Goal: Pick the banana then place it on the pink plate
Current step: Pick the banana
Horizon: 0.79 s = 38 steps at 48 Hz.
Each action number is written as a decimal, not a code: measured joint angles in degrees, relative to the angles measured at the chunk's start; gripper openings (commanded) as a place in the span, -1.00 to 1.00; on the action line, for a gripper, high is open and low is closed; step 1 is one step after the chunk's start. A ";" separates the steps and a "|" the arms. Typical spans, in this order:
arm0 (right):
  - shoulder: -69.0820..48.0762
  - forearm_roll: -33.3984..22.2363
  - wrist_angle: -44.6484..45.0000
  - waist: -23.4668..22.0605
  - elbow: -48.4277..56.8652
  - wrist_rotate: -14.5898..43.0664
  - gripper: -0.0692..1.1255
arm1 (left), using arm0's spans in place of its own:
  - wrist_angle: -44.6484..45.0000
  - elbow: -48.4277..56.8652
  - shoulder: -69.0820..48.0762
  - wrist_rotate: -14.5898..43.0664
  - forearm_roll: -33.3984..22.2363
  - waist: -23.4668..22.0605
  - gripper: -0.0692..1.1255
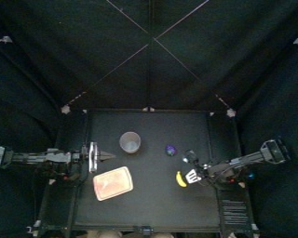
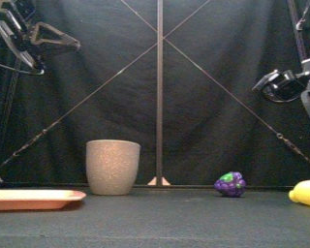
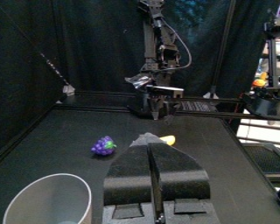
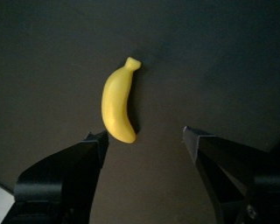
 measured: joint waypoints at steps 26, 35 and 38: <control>12.57 -1.85 -7.91 0.18 -3.08 0.00 0.78 | -0.09 1.76 0.00 0.09 0.00 0.62 -0.89; 15.21 -1.93 -10.02 0.18 -3.52 -0.09 0.78 | -0.09 1.76 0.00 0.09 0.00 1.32 -0.89; 15.91 -1.93 -10.20 0.18 -3.60 -0.18 0.78 | -0.18 1.67 0.00 0.09 0.00 1.49 -0.89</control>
